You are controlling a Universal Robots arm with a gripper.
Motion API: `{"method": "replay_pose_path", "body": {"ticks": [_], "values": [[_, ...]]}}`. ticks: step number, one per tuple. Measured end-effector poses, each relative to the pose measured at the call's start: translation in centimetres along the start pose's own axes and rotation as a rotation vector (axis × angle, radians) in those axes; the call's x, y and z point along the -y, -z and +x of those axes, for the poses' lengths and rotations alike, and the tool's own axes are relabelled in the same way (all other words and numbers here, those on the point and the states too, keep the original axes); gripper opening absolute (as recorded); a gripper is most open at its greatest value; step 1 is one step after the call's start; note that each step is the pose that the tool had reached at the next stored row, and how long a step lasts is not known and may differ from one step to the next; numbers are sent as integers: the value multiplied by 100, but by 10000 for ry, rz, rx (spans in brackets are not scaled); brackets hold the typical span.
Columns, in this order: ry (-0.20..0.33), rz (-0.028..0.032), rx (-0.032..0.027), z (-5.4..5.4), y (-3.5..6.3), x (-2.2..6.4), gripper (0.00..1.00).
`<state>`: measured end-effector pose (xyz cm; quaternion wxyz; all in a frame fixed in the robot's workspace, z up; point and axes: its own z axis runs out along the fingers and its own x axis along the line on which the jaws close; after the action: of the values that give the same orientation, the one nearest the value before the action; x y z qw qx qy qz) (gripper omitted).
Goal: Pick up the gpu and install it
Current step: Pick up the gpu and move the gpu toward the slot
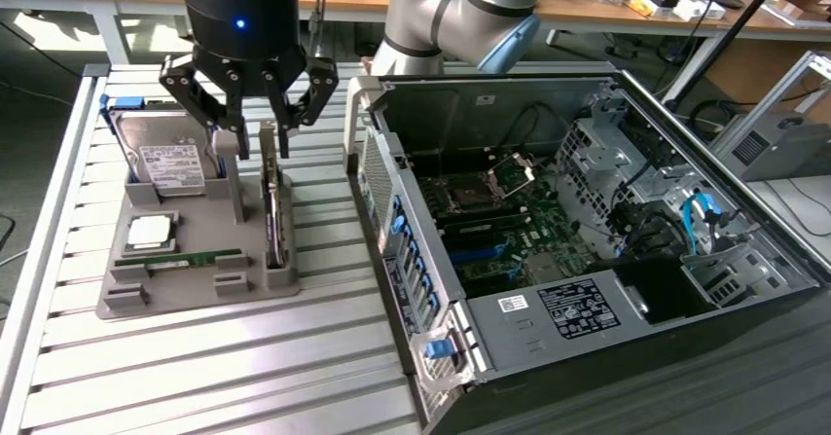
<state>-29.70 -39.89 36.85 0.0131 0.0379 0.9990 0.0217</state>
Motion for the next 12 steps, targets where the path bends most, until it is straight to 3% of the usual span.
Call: {"method": "replay_pose_path", "body": {"ticks": [12], "values": [[0, 1, 0, 1, -49, 2, 42]]}}
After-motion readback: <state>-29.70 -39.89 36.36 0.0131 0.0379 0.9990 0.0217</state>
